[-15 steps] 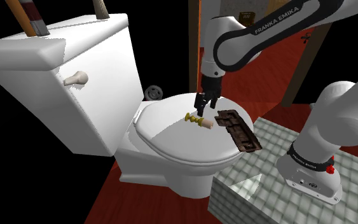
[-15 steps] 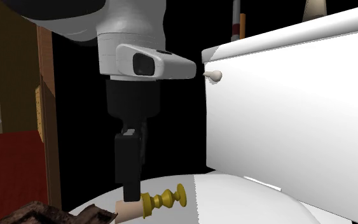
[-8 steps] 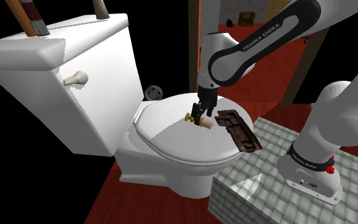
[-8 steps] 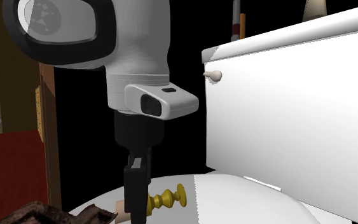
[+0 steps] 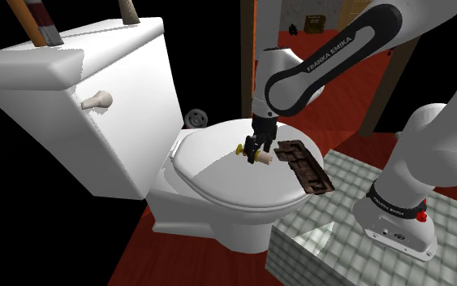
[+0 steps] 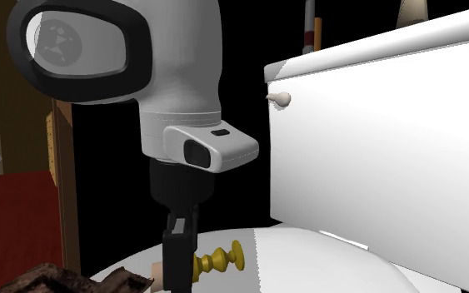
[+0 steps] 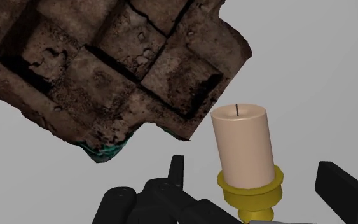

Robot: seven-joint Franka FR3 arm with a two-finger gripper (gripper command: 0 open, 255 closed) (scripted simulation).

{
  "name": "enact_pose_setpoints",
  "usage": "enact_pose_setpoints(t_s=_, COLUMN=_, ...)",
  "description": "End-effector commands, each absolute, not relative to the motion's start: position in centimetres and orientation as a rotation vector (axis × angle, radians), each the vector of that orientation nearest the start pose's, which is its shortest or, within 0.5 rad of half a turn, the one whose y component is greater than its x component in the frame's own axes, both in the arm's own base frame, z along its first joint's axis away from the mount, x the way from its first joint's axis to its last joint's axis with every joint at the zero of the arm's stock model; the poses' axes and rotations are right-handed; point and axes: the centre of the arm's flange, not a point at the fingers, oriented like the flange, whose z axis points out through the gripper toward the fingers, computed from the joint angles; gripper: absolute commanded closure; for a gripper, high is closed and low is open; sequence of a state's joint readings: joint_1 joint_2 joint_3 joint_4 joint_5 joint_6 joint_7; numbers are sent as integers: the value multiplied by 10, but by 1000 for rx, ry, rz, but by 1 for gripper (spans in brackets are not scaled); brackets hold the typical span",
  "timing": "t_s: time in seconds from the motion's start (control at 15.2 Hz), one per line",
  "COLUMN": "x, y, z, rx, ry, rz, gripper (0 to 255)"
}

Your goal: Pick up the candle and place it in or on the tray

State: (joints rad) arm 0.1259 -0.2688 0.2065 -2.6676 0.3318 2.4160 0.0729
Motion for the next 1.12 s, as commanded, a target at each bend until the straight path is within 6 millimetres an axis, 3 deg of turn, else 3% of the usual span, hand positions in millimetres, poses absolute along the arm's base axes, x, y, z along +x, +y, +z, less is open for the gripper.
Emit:
enact_pose_setpoints(t_s=0.0, x=384, y=131, z=325, rx=-2974, ry=-8, rz=22, gripper=0)
enact_pose_setpoints(t_s=0.07, x=384, y=131, z=325, rx=-2974, ry=-8, rz=22, gripper=255)
enact_pose_setpoints(t_s=0.66, x=384, y=131, z=325, rx=-2974, ry=-8, rz=23, gripper=255)
enact_pose_setpoints(t_s=1.06, x=384, y=131, z=357, rx=-2974, ry=-8, rz=22, gripper=255)
